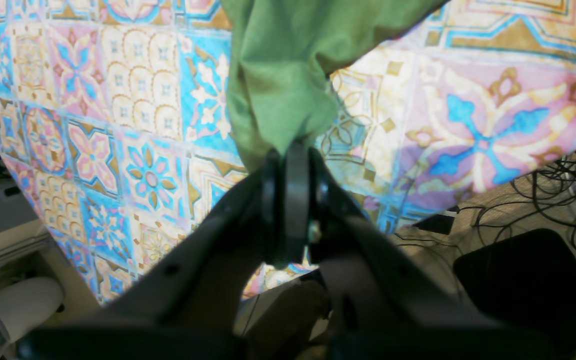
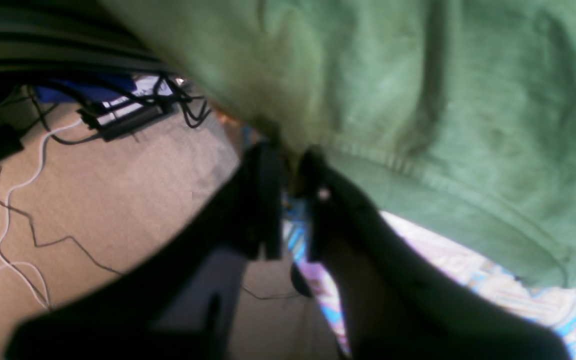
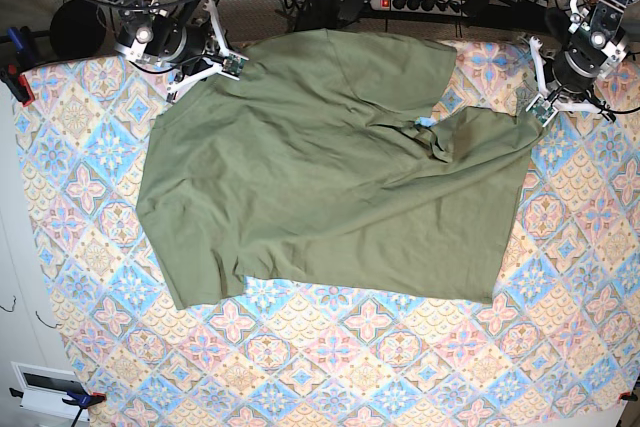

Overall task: Layout the t-shirt on the table in an organized manner, then fold the t-shirt properly
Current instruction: 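Grasp the shirt shoulder corner with the right gripper, then pull the grasped corner outward with the right gripper to flatten the shirt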

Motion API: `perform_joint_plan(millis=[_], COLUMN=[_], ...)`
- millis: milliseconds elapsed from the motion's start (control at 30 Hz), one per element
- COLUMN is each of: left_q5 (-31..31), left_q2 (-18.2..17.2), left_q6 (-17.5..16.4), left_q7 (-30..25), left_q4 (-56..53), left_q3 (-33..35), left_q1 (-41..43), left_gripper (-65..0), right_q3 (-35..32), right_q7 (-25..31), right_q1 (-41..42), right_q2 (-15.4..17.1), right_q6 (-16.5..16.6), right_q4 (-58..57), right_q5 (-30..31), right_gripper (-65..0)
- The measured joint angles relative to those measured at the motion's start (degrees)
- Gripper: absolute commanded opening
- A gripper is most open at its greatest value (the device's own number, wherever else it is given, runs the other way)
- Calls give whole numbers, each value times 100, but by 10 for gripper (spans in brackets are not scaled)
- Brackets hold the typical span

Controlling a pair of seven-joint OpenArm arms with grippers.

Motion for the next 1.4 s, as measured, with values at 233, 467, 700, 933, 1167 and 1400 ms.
perform_joint_plan(millis=[233,467,700,933,1167,1400], left_q5=[52,50,20,37,48,48], left_q2=[223,219,214,225,221,232], left_q6=[4,15,-2,13,9,7], left_q7=[44,2,-4,-7,-17,-20], left_q4=[-2,-2,-2,0,-2,0], left_q3=[2,103,793,811,664,669], left_q1=[-111,-114,-116,-133,-131,-131], left_gripper=[-650,-650,-650,-650,-650,-650], right_q3=[1073,1895,2492,2208,2479,3392], right_q7=[-22,-44,-101,-24,-1071,-1757], right_q1=[127,343,345,-181,151,796], right_q2=[9,-15,-13,28,-267,-267], right_q6=[-81,-31,-20,-59,-39,-81], right_q4=[-15,-72,-413,17,-4,-378], right_q5=[-92,-44,-68,-48,1609,3895], right_gripper=[-614,-614,-613,-518,-304,-268])
